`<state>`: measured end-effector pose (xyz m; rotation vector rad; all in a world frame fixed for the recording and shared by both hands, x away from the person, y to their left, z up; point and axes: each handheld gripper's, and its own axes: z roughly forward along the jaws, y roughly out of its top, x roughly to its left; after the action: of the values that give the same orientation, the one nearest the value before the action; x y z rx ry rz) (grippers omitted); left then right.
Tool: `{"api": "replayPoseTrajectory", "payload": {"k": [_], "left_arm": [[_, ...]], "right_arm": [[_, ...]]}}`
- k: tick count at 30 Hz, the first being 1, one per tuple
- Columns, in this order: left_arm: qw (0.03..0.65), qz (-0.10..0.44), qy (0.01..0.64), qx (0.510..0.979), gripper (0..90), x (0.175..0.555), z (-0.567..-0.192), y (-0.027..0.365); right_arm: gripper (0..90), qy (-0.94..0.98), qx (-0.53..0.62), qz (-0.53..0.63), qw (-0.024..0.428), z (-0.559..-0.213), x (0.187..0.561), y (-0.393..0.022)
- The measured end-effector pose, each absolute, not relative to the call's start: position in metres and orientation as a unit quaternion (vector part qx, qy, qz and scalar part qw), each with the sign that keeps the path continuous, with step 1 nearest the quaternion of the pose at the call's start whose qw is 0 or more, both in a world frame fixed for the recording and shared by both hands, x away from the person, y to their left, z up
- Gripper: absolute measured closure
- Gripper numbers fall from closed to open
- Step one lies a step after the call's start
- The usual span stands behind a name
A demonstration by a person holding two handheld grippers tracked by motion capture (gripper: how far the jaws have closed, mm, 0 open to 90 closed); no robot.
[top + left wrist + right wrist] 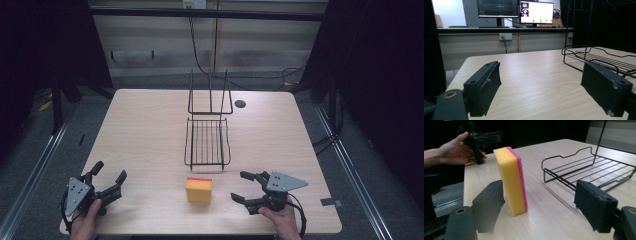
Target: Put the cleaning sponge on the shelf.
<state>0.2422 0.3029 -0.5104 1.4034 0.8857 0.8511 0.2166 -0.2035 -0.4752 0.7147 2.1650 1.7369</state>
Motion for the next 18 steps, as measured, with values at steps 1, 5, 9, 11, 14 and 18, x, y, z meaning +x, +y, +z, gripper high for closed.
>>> {"api": "replayPoseTrajectory", "payload": {"k": [1, 5, 9, 11, 14, 18], "left_arm": [[0.596, 0.367, 0.381, 0.604, 15.5, 0.242, -0.51, 0.303], [0.596, 0.367, 0.381, 0.604, 15.5, 0.242, -0.51, 0.303], [0.596, 0.367, 0.381, 0.604, 15.5, 0.242, -0.51, 0.303], [0.596, 0.366, 0.381, 0.604, 15.5, 0.242, -0.51, 0.303], [0.596, 0.366, 0.381, 0.605, 15.5, 0.242, -0.51, 0.303], [0.596, 0.366, 0.381, 0.604, 15.5, 0.242, -0.51, 0.303]], "right_arm": [[24.5, 0.749, 0.243, 0.601, 0.135, -0.475, 0.217, -0.202], [25.9, 0.754, 0.233, 0.601, 0.124, -0.474, 0.219, -0.195], [26.5, 0.759, 0.225, 0.6, 0.114, -0.475, 0.222, -0.19], [26.5, 0.76, 0.22, 0.601, 0.109, -0.475, 0.223, -0.187], [30.1, 0.764, 0.21, 0.601, 0.105, -0.474, 0.224, -0.182], [30.0, 0.77, 0.201, 0.598, 0.097, -0.475, 0.226, -0.174]]}}
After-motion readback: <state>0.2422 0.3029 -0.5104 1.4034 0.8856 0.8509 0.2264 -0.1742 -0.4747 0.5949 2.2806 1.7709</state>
